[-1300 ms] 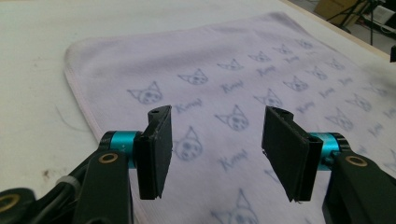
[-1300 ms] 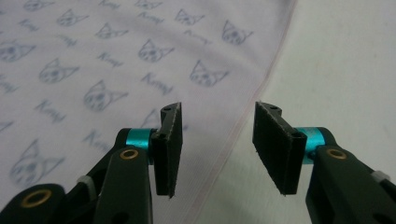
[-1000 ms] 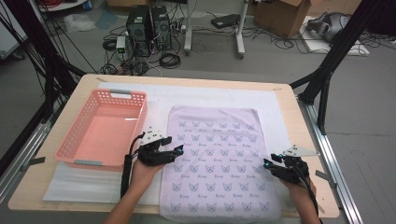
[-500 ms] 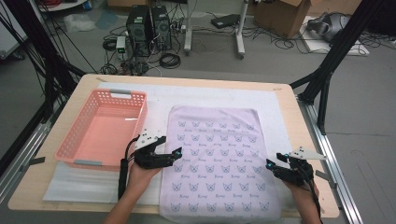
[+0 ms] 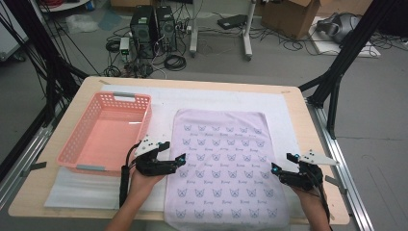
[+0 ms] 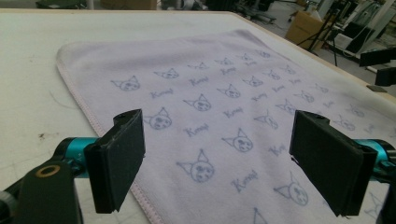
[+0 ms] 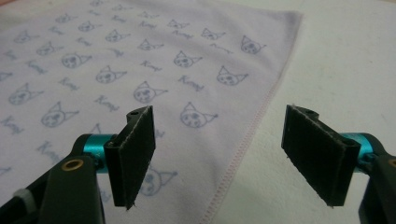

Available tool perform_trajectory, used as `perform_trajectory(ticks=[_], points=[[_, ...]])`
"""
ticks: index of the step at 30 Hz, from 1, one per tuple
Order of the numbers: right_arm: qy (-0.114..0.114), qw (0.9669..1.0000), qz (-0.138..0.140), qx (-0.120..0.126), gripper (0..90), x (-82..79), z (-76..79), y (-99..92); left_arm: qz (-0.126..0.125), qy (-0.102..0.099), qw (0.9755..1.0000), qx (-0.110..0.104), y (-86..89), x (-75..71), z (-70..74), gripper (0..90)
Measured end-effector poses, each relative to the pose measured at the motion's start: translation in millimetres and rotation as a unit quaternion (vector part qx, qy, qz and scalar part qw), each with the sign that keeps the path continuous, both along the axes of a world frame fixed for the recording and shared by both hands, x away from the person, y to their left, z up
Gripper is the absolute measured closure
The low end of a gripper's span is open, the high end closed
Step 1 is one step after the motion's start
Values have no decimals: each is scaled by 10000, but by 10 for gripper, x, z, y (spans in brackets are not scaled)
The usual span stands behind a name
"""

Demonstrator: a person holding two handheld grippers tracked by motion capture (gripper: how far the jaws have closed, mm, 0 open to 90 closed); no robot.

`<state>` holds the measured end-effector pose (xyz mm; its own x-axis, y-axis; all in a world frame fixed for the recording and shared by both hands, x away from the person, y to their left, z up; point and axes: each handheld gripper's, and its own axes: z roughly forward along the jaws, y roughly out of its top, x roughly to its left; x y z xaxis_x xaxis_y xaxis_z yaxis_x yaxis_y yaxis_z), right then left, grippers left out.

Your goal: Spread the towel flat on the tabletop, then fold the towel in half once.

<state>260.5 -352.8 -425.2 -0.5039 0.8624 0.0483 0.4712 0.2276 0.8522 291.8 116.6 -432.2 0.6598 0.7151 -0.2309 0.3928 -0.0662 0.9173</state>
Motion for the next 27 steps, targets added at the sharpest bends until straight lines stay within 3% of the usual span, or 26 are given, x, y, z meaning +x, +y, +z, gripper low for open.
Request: perform_trajectory(ticks=[5, 18, 27], points=[[-30, 10000, 2, 43, 245, 28, 18, 39, 2, 1, 10000, -13, 18, -6, -5, 195], [185, 9998, 107, -44, 241, 139, -66, 148, 38, 184, 9998, 40, 18, 81, -38, 224], [385, 9992, 16, -94, 220, 347, -110, 112, 199, 386, 9981, 437, -76, 274, -86, 230]])
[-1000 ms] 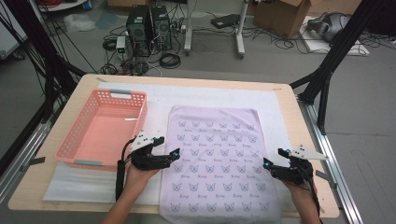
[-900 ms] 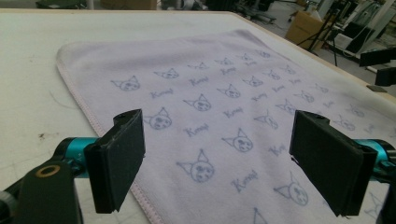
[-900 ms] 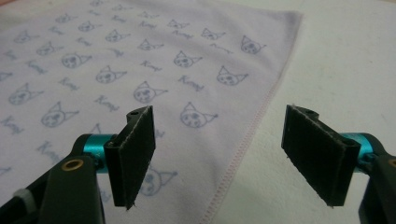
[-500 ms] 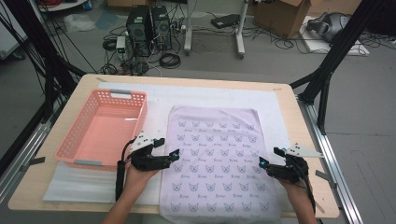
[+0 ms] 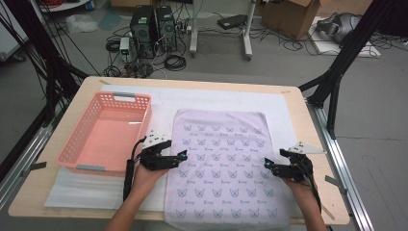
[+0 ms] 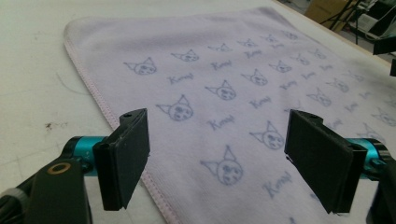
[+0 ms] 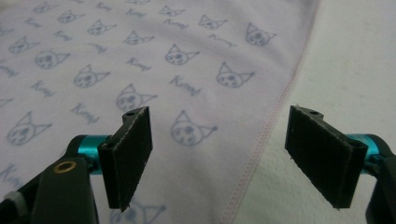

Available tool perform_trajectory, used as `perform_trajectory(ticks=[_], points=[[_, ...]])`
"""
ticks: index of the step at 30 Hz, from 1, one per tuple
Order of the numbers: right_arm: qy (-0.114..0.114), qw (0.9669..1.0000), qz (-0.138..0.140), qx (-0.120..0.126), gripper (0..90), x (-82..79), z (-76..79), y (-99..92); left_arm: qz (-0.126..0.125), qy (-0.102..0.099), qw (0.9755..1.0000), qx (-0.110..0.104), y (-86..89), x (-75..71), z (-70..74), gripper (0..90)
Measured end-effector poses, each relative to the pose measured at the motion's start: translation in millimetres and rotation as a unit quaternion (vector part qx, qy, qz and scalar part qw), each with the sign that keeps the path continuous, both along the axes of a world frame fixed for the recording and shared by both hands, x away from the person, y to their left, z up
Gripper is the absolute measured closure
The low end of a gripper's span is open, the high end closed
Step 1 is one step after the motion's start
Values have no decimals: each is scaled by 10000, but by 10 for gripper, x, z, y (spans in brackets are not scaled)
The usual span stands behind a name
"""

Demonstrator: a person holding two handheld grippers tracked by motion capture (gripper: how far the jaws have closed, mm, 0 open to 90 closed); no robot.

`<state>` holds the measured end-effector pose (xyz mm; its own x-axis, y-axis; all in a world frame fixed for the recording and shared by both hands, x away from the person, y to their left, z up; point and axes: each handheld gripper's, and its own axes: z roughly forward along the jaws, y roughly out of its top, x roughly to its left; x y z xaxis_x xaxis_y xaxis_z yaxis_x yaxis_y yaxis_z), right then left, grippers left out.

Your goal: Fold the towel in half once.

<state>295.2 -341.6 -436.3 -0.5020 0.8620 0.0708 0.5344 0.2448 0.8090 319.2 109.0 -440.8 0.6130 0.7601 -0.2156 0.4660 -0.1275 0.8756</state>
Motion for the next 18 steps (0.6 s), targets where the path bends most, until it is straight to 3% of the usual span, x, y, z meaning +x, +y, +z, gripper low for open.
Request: perform_trajectory(ticks=[2, 4, 6, 11, 16, 18], points=[[72, 10000, -19, -5, 220, 74, -2, 5, 92, 7, 10000, -11, -12, 50, -5, 240], [125, 9999, -65, 57, 220, 162, -9, 17, 167, 88, 9997, 183, -26, 110, -3, 250], [227, 9996, -120, 72, 220, 252, -12, 32, 194, 71, 9995, 237, -47, 162, 10, 249], [329, 9992, -218, -108, 220, 443, 1, 46, 354, 161, 9989, 276, -87, 342, 27, 255], [448, 9981, -369, -199, 221, 593, 6, 34, 671, 261, 9964, 457, -122, 517, 18, 277], [482, 9976, -416, -275, 223, 653, -2, 38, 734, 368, 9945, 654, -145, 585, 0, 299]])
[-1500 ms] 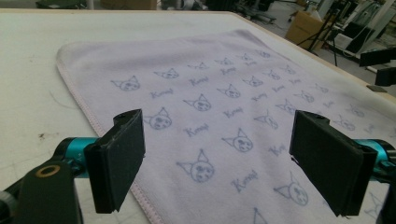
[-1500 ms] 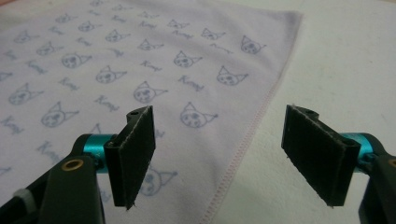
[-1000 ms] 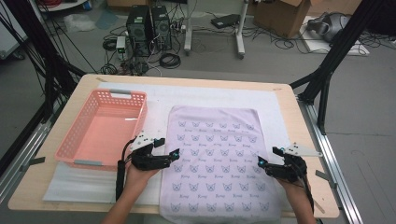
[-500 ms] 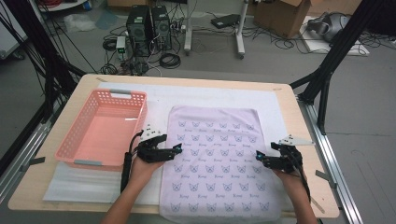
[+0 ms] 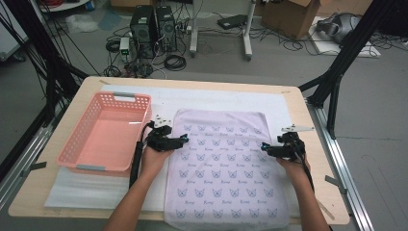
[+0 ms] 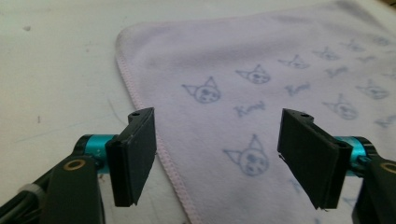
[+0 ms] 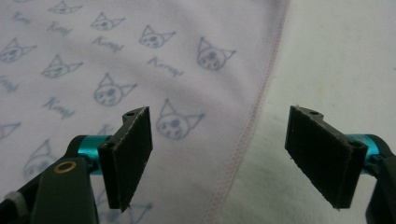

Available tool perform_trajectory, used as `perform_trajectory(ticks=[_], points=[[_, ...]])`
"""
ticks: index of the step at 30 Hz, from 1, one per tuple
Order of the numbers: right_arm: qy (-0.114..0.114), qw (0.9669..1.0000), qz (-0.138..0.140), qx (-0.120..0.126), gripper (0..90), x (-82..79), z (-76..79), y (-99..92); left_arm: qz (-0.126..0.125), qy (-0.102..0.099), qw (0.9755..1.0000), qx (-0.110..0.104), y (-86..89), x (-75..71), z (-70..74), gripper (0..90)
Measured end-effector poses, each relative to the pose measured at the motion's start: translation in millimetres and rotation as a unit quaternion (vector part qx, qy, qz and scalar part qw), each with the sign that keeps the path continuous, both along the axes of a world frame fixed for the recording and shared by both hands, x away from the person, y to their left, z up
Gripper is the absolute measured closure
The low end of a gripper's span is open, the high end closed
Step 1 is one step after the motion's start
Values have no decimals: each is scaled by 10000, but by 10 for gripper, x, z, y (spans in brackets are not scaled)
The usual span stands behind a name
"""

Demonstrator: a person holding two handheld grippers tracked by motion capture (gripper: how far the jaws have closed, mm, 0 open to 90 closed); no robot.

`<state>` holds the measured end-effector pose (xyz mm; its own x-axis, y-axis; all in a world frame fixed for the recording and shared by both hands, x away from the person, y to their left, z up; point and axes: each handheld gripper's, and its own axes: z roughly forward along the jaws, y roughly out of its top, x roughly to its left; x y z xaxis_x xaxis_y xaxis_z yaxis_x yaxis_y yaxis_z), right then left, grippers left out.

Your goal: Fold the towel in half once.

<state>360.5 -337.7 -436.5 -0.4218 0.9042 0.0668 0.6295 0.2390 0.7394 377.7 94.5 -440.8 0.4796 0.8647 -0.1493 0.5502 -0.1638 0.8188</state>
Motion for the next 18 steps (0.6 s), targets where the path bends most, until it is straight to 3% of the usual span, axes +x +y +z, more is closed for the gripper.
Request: perform_trajectory(ticks=[5, 8, 10, 12, 18], points=[[117, 9997, -196, -88, 244, 148, -38, 40, 76, 203, 9997, 127, -47, 95, -99, 399], [145, 9991, -333, -200, 288, 225, -57, 65, 89, 106, 9992, 364, -68, 85, -101, 436], [209, 9986, -430, -227, 336, 263, -65, 85, 84, 17, 9983, 575, -60, 78, -99, 528], [202, 9983, -482, -260, 376, 282, -69, 101, 85, 5, 9984, 567, -47, 82, -100, 595], [208, 9985, -442, -231, 704, 276, -49, 78, 31, 22, 9988, 498, -22, 85, -98, 832]])
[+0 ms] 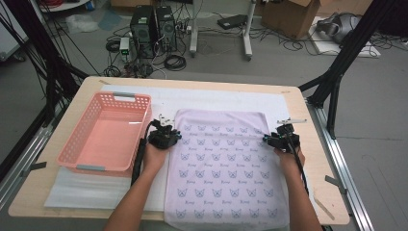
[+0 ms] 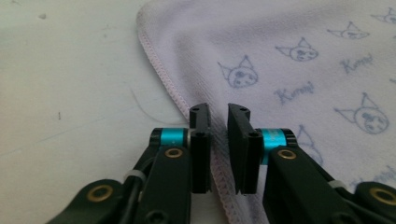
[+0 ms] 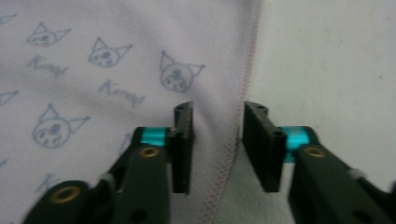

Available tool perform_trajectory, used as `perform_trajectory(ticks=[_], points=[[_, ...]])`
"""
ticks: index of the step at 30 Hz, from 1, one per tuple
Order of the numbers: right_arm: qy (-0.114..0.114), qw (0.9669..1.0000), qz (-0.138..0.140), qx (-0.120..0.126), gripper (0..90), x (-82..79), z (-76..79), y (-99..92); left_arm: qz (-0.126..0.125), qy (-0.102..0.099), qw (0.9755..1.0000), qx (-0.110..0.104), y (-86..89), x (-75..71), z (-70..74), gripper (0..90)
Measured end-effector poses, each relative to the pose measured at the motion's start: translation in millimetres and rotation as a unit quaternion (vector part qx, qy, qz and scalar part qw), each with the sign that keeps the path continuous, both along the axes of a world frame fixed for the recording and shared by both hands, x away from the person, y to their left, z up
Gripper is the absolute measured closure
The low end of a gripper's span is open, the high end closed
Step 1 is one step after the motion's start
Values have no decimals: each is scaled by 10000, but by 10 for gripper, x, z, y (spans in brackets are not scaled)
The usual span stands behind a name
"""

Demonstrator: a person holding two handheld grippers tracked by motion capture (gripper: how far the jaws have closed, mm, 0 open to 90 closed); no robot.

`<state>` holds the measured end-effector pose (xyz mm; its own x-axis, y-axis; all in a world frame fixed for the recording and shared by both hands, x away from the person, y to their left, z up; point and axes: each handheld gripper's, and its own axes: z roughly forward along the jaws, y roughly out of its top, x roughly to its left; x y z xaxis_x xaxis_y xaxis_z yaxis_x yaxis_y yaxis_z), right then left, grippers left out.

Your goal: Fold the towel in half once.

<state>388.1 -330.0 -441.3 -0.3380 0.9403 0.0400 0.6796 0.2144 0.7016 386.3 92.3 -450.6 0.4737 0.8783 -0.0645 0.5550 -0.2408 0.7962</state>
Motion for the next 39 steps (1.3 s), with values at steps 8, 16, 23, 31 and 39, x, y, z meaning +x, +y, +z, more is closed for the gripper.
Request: perform_trajectory(ticks=[8, 16, 23, 31, 39], points=[[8, 9996, 278, 64, 851, -61, 54, 8, 190, 46, 9987, -472, 71, -44, 94, 866], [-218, 9975, 473, 486, 850, -287, 196, -109, 83, 106, 9966, -815, 151, -216, 259, 861], [-374, 9954, 651, 590, 850, -584, 222, -171, -185, -13, 9946, -1017, 206, -470, 307, 862], [-474, 9932, 806, 694, 850, -930, 214, -229, -480, -48, 9918, -1187, 280, -777, 295, 862], [-407, 9933, 856, 657, 871, -1195, 211, -287, -719, 35, 9906, -1160, 312, -1075, 252, 862]])
